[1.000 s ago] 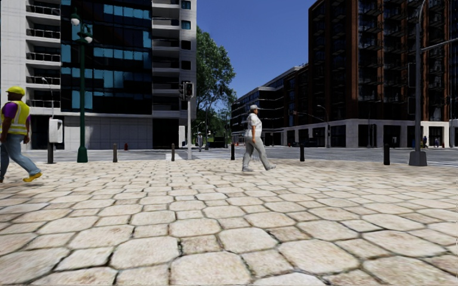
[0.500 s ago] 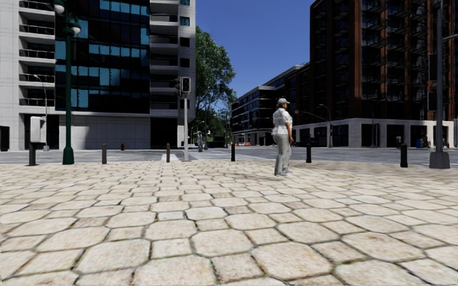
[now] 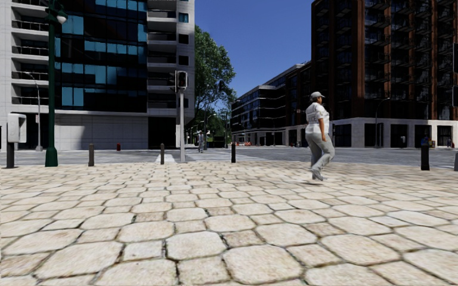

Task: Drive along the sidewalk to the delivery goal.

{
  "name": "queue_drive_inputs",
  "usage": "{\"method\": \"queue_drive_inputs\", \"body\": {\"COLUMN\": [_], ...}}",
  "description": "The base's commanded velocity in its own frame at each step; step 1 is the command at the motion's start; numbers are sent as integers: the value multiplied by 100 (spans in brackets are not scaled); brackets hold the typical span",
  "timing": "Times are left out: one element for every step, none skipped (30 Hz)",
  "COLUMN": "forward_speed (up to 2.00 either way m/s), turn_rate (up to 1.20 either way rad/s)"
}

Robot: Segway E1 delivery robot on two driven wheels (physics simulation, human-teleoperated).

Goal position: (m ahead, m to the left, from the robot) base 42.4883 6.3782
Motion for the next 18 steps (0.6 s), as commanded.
{"method": "queue_drive_inputs", "body": {"forward_speed": [159,159,159,158,158,158,158,157,157,157,157,157,157,155,155,155,152,151], "turn_rate": [0,0,0,0,0,0,0,0,0,0,0,0,-1,-78,-78,-93,-99,-100]}}
